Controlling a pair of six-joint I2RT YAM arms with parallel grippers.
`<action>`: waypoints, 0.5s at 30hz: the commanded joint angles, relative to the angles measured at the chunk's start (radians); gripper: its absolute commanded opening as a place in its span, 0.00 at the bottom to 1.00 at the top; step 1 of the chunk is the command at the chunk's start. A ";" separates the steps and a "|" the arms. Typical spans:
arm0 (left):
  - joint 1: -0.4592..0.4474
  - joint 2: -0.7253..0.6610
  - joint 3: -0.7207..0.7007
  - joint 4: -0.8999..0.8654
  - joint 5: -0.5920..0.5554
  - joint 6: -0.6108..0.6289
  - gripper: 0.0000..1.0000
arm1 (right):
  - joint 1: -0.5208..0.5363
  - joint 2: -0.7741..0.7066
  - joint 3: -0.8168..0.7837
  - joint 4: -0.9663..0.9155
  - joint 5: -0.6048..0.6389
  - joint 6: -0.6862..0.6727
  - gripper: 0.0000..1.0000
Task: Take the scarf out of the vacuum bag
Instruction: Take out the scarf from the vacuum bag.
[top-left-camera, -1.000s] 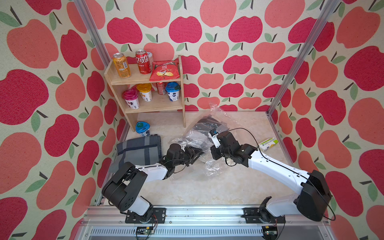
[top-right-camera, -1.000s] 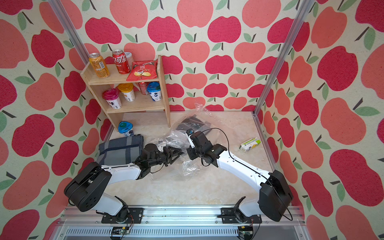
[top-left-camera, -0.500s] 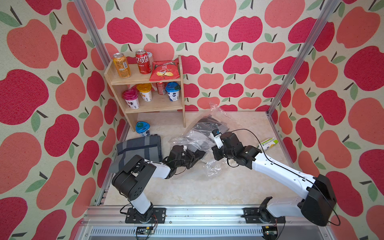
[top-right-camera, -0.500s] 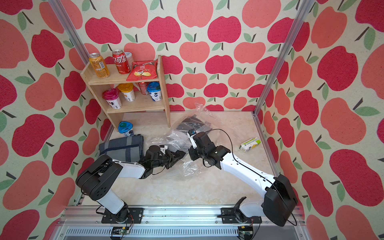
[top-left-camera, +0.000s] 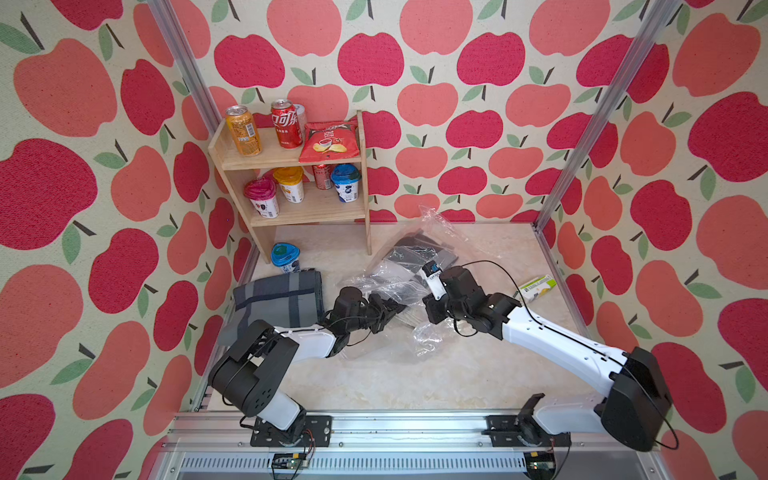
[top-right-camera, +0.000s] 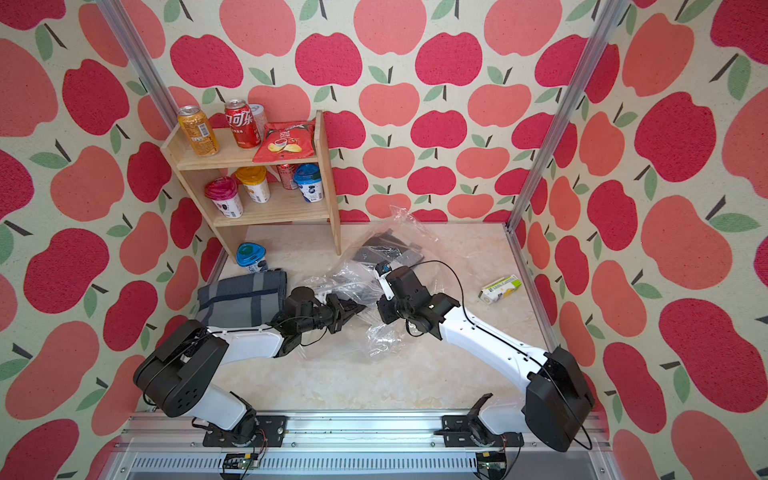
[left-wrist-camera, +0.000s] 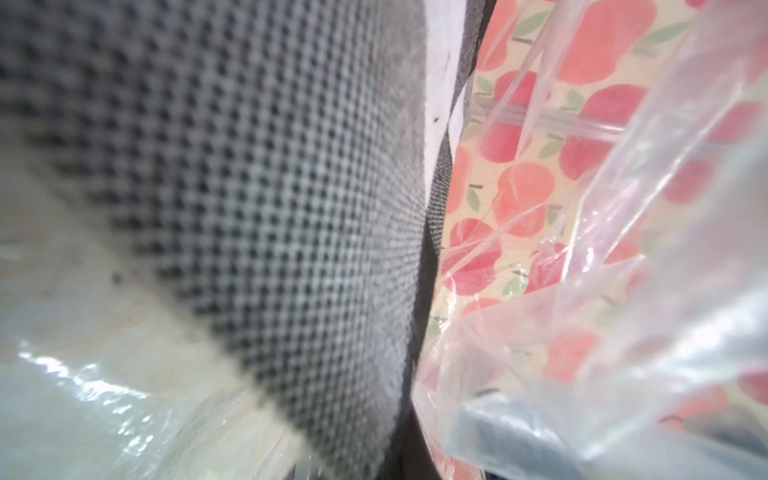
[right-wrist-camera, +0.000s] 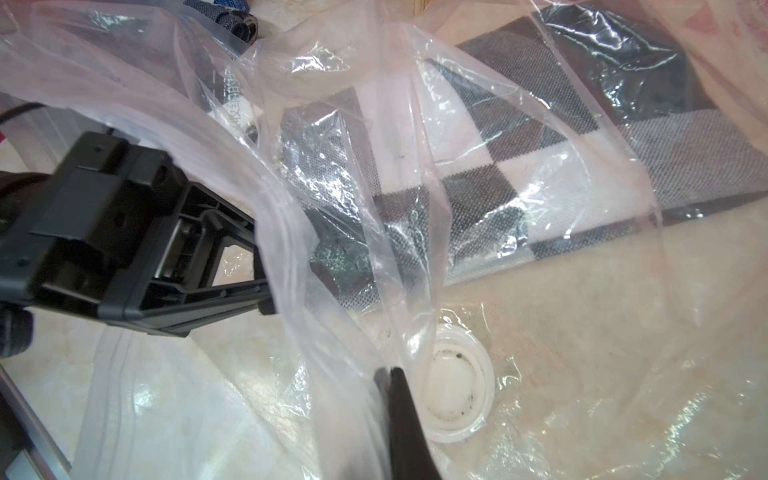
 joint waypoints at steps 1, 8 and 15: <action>0.012 -0.051 0.013 -0.058 0.031 0.010 0.00 | -0.006 0.021 0.004 -0.007 -0.008 -0.019 0.00; 0.021 -0.118 -0.014 -0.097 0.037 0.010 0.00 | -0.005 0.056 0.027 -0.003 -0.007 -0.015 0.00; 0.026 -0.154 -0.024 -0.139 0.051 0.011 0.00 | -0.006 0.081 0.050 0.000 -0.004 -0.017 0.00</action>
